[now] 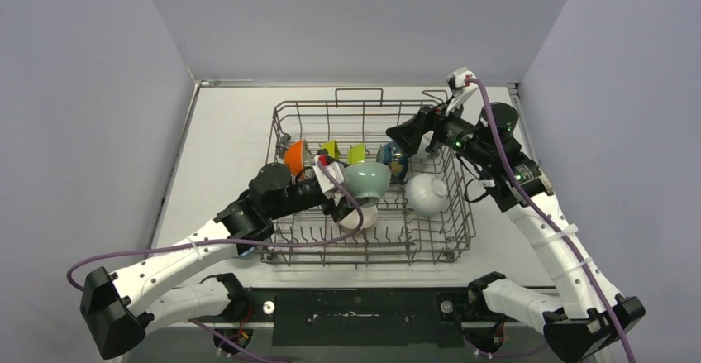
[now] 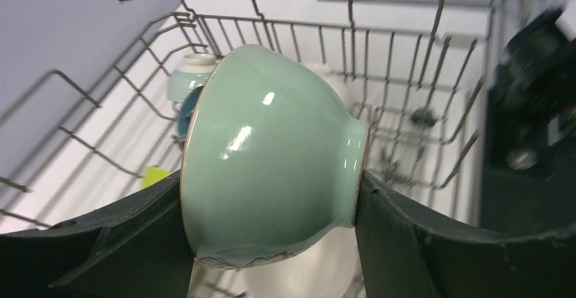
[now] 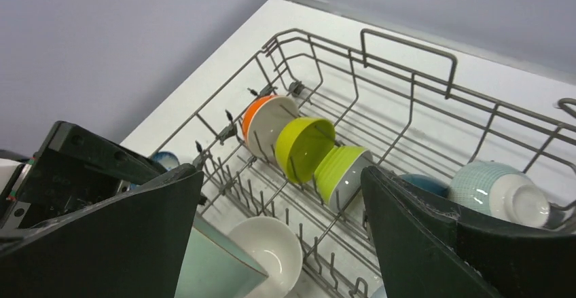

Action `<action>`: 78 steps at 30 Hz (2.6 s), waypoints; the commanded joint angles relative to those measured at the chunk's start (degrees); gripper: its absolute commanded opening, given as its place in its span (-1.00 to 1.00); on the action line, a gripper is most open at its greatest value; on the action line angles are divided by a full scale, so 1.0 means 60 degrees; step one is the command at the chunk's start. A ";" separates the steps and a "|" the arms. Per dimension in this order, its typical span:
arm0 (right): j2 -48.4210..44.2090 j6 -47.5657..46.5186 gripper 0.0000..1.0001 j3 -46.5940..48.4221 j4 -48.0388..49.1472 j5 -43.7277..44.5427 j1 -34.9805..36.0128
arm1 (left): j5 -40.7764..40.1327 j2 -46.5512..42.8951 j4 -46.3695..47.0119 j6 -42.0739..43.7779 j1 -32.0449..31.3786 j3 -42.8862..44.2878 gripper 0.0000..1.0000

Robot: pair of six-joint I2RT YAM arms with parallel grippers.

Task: Load the bowls into the dish rack
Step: Turn the bowl upside down on the dish rack.

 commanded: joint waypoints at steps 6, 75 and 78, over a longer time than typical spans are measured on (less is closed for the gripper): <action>-0.0661 0.0234 0.80 -0.0049 0.0425 0.1667 -0.0094 | 0.0127 0.1443 0.4055 -0.8599 -0.0155 0.0415 -1.00; -0.0940 0.0073 0.80 -0.0384 -0.0039 0.1498 -0.0241 | -0.2363 0.6231 -0.0079 -0.7719 -0.2544 0.4474 0.92; -0.0928 0.0087 0.80 -0.0371 -0.0016 0.1481 -0.0231 | -0.2989 0.5718 -0.0202 -0.7478 -0.2388 0.4132 0.93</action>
